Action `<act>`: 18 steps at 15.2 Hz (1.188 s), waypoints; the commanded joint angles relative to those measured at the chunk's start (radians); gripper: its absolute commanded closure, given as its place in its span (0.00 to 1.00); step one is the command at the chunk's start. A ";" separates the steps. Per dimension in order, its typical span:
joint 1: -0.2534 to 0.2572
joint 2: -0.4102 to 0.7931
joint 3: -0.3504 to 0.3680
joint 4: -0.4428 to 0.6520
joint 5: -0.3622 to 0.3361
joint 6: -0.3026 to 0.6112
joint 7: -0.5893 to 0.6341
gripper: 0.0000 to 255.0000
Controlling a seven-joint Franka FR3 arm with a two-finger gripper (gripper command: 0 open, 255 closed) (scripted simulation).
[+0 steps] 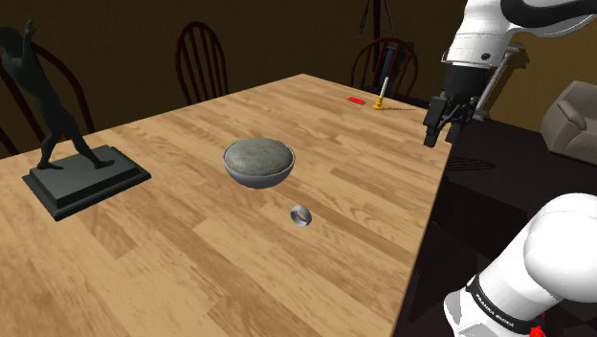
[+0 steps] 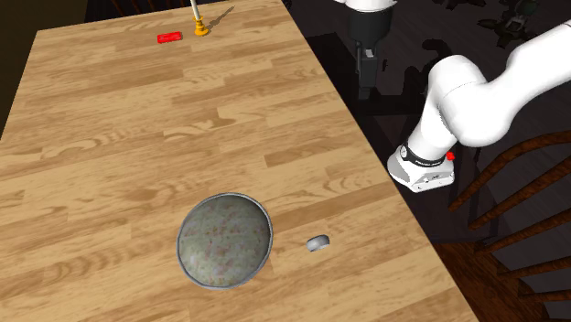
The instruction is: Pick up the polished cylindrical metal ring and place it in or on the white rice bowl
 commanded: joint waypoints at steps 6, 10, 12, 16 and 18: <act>0.063 0.061 0.105 -0.026 0.054 0.129 0.047 0.00; 0.108 0.130 0.190 -0.027 0.085 0.233 0.085 0.00; 0.128 0.172 0.232 -0.021 0.095 0.285 0.105 0.00; 0.161 0.266 0.317 0.004 0.102 0.385 0.148 0.00; 0.173 0.318 0.360 0.023 0.097 0.433 0.173 0.00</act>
